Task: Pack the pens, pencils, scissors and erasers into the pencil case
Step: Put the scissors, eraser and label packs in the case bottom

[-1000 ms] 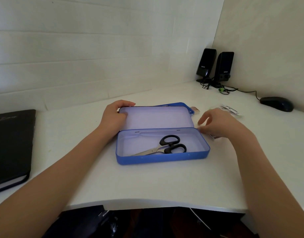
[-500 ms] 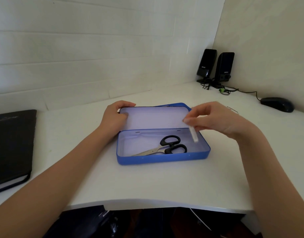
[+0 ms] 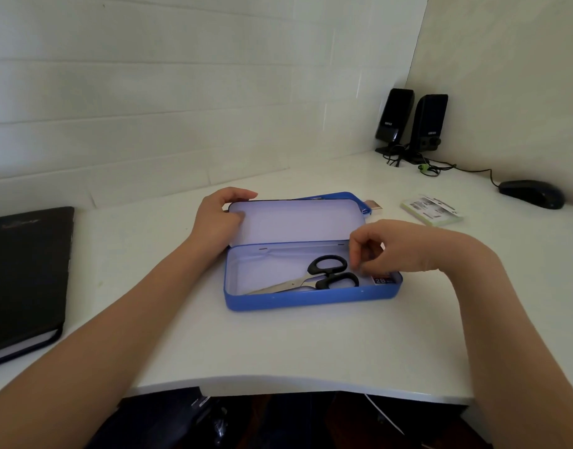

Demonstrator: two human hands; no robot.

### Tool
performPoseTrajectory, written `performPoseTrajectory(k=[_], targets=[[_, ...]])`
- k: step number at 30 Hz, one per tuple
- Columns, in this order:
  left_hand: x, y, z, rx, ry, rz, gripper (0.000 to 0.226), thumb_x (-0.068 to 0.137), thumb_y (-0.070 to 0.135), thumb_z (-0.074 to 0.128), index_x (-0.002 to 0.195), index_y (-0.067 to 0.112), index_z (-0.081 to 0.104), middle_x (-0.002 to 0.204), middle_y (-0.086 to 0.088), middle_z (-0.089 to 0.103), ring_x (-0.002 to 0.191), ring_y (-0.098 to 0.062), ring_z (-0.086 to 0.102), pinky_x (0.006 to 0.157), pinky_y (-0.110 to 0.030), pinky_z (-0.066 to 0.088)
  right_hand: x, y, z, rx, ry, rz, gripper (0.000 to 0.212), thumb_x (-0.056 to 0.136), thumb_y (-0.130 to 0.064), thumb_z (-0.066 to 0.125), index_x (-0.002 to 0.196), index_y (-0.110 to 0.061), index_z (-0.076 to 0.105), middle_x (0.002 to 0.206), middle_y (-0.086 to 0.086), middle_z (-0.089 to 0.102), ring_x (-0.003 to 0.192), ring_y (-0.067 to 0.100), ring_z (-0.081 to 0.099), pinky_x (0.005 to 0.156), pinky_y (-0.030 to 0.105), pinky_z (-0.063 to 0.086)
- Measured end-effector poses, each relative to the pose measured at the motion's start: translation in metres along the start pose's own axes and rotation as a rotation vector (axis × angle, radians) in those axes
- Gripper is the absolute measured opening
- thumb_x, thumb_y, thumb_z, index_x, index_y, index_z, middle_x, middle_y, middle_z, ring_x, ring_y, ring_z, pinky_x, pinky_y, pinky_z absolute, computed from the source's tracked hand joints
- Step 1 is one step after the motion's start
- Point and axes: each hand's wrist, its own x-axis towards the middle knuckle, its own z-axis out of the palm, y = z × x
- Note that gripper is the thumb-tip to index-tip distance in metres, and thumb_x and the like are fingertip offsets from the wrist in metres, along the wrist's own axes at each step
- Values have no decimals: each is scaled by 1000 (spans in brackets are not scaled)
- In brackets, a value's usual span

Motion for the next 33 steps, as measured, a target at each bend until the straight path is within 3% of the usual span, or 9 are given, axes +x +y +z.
performPoseTrajectory(k=[4, 6, 9, 13, 15, 19, 24, 29, 33], targets=[[2, -2, 0, -9, 1, -8, 45, 79, -12, 44, 98, 22, 66, 104, 4, 63, 69, -8, 56, 64, -20, 46, -4, 1, -4, 54, 42, -99, 29, 79, -3, 59, 76, -32, 65, 74, 4, 57, 63, 11, 47, 67, 27, 42], [3, -4, 0, -13, 2, -15, 44, 79, -12, 45, 99, 21, 66, 106, 4, 63, 73, -9, 57, 67, -21, 47, 3, 9, -10, 220, 322, -157, 23, 83, -4, 60, 79, -25, 66, 85, 12, 62, 67, 13, 48, 66, 26, 42], [3, -4, 1, -19, 3, -9, 44, 79, -12, 45, 99, 21, 67, 106, 3, 64, 73, -8, 57, 66, -18, 47, 30, 31, -18, 279, 804, 3, 25, 91, -4, 49, 99, -23, 63, 102, 2, 60, 74, 13, 51, 60, 19, 41], [4, 0, 3, 23, 7, 23, 45, 77, -12, 44, 96, 22, 67, 103, 4, 64, 76, -1, 56, 59, -3, 43, 70, 64, -14, 94, 573, 147, 39, 97, -13, 43, 132, -28, 48, 140, 4, 47, 124, 26, 46, 100, 38, 40], [5, -1, 3, 34, 2, 30, 45, 77, -11, 44, 96, 22, 67, 103, 4, 64, 76, -1, 55, 59, -2, 41, 78, 70, -10, 48, 467, 199, 46, 97, -14, 39, 139, -32, 42, 146, 5, 44, 134, 30, 37, 109, 46, 33], [5, -3, 4, 42, 4, 36, 45, 78, -11, 44, 96, 23, 67, 105, 2, 64, 72, -6, 54, 65, -14, 44, 82, 68, -9, -14, 396, 227, 47, 95, -16, 36, 141, -25, 41, 143, 7, 49, 128, 30, 45, 106, 41, 36], [6, -3, 4, 44, 0, 26, 45, 78, -10, 43, 95, 23, 67, 105, 4, 64, 75, -5, 55, 63, -12, 44, 69, 69, -9, 60, 427, 187, 41, 92, -24, 49, 133, -23, 53, 127, 4, 61, 111, 23, 54, 88, 29, 37], [5, -2, 4, 56, 2, 45, 44, 78, -10, 44, 94, 23, 67, 103, 4, 63, 73, -3, 54, 55, -1, 40, 61, 77, -6, 27, 595, 180, 31, 91, -11, 52, 118, -13, 66, 114, 9, 68, 100, 20, 60, 81, 23, 38], [5, -3, 4, 59, 2, 41, 43, 78, -10, 44, 93, 24, 67, 99, 7, 63, 72, -2, 53, 54, -1, 40, 41, 66, -13, 371, 668, 79, 31, 86, -8, 63, 117, -9, 65, 106, 9, 70, 86, 5, 67, 79, 14, 47]])
